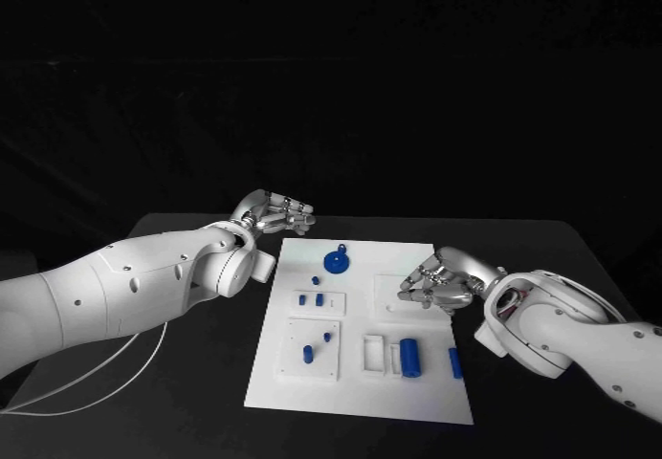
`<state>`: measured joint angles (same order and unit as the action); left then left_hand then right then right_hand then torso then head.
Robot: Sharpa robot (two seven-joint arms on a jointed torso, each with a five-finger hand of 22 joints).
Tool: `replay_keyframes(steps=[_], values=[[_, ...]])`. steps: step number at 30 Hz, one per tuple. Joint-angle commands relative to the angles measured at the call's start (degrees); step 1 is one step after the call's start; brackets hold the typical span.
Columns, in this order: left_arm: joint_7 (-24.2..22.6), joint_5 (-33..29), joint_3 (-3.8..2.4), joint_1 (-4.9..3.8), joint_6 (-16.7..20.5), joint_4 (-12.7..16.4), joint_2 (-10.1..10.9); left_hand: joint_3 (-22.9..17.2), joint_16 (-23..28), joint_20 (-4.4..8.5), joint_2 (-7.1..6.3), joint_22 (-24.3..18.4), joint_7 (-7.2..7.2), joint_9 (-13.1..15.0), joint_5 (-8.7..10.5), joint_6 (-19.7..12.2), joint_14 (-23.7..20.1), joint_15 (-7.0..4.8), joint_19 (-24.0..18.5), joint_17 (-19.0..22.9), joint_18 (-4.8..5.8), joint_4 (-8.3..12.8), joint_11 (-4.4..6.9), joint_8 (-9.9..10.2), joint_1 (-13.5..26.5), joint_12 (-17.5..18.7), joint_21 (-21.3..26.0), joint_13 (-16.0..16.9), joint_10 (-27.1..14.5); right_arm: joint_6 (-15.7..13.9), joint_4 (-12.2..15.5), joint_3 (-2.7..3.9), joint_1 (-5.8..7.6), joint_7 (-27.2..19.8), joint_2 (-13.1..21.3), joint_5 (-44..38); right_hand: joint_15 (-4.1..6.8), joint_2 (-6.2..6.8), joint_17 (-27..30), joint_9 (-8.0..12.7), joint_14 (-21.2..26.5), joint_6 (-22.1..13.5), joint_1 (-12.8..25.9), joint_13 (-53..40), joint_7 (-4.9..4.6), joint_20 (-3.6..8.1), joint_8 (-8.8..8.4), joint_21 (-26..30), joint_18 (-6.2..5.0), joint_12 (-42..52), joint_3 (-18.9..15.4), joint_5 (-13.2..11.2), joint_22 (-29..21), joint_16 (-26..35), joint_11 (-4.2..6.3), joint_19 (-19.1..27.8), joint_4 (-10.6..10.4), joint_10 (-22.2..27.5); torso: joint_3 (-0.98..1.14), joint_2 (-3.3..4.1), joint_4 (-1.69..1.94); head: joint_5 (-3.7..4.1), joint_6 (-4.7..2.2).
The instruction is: Assemble the parts on the task board
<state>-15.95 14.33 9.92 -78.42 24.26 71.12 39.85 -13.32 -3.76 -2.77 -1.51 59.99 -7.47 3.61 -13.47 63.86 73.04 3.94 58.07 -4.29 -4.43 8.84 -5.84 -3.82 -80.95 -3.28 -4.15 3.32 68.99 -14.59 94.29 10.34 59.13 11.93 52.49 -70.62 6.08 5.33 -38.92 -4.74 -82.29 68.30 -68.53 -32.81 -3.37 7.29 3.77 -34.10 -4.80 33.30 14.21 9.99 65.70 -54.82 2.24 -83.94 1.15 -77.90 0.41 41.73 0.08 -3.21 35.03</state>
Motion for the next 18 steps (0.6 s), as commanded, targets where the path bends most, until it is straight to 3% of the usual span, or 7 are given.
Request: replay_keyframes(steps=[1,7,10,12,14,18], values=[[-1.3,-0.5,0.14,-0.04,-1.1,0.8,0.5,0.2,0.1,0.11,-0.17,-0.6,0.11,0.0,0.28,-0.4,0.8,-0.21,0.7,-0.2,-0.61,-0.6,0.48,0.2,0.7,-0.3,0.3,0.0,0.7,6.8,0.0,0.06,0.05,4.2,1.5,10.0,0.01,0.13,-1.1,-0.7,0.2,-0.2,0.2,-10.3,0.4,0.14,-0.07,-3.0,0.63,8.3,-0.7,0.5,1.7,-1.0,0.24,-2.8,-1.2,4.1,0.27,-0.06,-0.11,1.38,0.25],[-1.7,-0.6,0.37,0.03,-1.2,2.0,1.5,0.8,0.0,0.47,-0.33,-1.5,0.28,0.0,0.49,-0.5,2.2,-0.68,1.9,-0.6,-0.44,-1.4,1.02,0.2,1.3,-0.3,0.2,0.0,2.1,13.3,0.5,0.04,0.08,10.6,3.8,12.7,-0.2,-0.06,-8.5,-3.0,0.5,-0.4,0.9,-31.8,0.44,-0.11,-0.12,-8.7,0.44,27.1,-0.6,1.3,5.7,-6.2,0.13,-2.8,-3.6,1.4,0.29,0.0,-0.2,2.47,0.16],[-1.8,-0.7,0.42,0.07,-1.0,2.5,1.9,1.3,0.1,0.46,-0.73,-3.6,0.49,0.0,0.32,-0.3,2.5,-0.69,2.0,-0.8,0.0,-2.5,1.16,0.1,2.0,-0.2,0.5,0.0,2.4,15.7,0.9,-0.11,0.07,13.3,4.6,14.2,-0.31,0.23,-9.9,-3.7,0.4,-0.8,2.1,-34.6,0.33,-0.24,-0.1,-9.6,0.49,28.9,-1.2,1.8,6.5,-6.8,-0.04,-2.8,-4.7,0.9,0.22,-0.07,-0.11,2.82,0.08],[-2.0,-0.7,0.44,0.09,-1.1,2.7,2.0,2.3,0.1,0.39,-1.05,-5.6,0.72,0.0,-1.29,-0.3,2.4,-0.66,2.2,-1.0,0.17,-3.4,1.33,0.1,2.6,-0.2,0.5,0.0,2.6,16.6,1.3,-0.22,0.03,15.0,5.0,14.8,-0.38,0.18,-11.0,-3.9,0.3,-1.2,3.1,-35.7,0.17,-0.27,-0.1,-10.4,0.53,29.6,-3.0,4.4,7.0,-7.4,-0.14,-2.9,-5.0,0.6,0.19,-0.13,-0.09,3.01,0.04],[-2.2,-0.7,0.45,0.11,-1.5,2.8,2.1,3.7,0.2,0.2,-1.07,-9.6,0.79,0.0,-1.23,-0.2,1.9,-0.43,2.5,-1.1,0.45,-4.8,1.08,0.1,2.5,-0.1,0.5,0.0,2.0,18.0,1.8,-0.36,-0.03,17.2,5.4,15.2,-0.56,-1.94,-12.1,-4.2,0.2,-2.0,4.1,-36.6,-0.06,-0.41,-0.01,-10.9,0.47,29.6,-8.9,8.1,7.7,-7.8,-0.3,-2.9,-4.0,0.4,0.1,-0.15,-0.04,3.01,-0.16],[-2.6,-1.6,0.47,0.14,-2.1,2.9,2.1,4.9,0.2,-0.21,-1.19,-13.7,0.85,0.0,-0.38,-0.5,1.1,-0.06,2.2,-0.9,0.7,-6.3,0.86,0.2,2.7,-0.1,0.5,0.0,1.2,19.4,2.6,-0.8,-0.11,20.5,5.8,15.7,-0.78,-4.53,-13.1,-4.3,0.2,-3.4,4.2,-37.3,-0.44,-0.68,-0.02,-11.0,0.23,28.7,-15.9,9.7,8.4,-7.7,-0.65,-2.8,-3.1,0.4,0.0,-0.13,-0.01,2.99,-0.24]])
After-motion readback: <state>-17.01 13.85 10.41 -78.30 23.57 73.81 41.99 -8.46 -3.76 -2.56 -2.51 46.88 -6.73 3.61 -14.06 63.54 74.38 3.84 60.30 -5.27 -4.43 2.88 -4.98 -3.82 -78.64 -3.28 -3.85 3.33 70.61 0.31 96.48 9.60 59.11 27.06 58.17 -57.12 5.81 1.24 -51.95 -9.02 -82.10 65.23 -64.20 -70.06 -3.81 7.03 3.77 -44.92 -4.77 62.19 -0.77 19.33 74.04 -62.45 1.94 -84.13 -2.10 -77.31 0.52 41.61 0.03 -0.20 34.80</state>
